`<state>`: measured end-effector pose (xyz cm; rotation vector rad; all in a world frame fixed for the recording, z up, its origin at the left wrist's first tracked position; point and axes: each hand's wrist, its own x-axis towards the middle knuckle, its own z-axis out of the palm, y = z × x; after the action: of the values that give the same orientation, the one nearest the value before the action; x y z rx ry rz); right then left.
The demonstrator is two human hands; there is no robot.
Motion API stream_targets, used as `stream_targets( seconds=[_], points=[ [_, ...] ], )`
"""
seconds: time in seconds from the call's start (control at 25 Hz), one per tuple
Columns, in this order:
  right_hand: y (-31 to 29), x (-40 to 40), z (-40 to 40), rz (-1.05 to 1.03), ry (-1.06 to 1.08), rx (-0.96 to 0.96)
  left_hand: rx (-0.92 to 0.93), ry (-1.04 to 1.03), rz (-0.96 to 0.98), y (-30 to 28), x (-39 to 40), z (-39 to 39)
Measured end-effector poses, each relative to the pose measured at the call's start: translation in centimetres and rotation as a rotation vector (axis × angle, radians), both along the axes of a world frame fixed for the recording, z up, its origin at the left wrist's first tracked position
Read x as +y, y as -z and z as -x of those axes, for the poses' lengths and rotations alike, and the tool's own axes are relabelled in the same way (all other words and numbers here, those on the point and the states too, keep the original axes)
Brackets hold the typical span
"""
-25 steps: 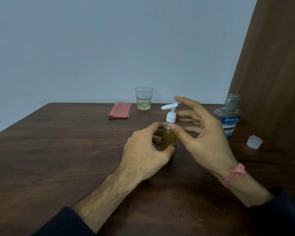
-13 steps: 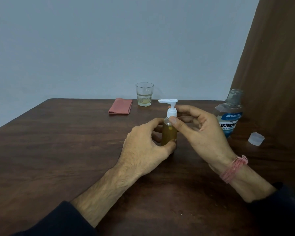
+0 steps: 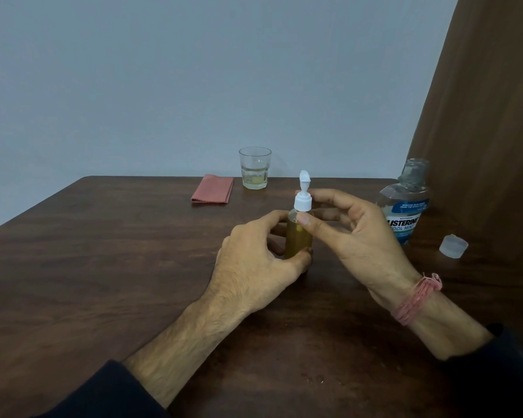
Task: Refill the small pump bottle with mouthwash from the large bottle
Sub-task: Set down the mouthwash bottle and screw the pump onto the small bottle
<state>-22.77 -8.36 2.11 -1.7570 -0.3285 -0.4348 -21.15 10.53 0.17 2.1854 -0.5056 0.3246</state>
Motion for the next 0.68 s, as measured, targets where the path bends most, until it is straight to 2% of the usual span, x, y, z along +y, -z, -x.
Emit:
stream_targets(
  seconds=[0.24, 0.68],
  points=[
    [0.07, -0.3, -0.08, -0.096, 0.01, 0.021, 0.004, 0.018, 0.017, 0.12, 0.12, -0.01],
    [0.04, -0.19, 0.0, -0.064, 0.014, 0.025, 0.002, 0.034, 0.025, 0.14, 0.14, -0.07]
  ],
)
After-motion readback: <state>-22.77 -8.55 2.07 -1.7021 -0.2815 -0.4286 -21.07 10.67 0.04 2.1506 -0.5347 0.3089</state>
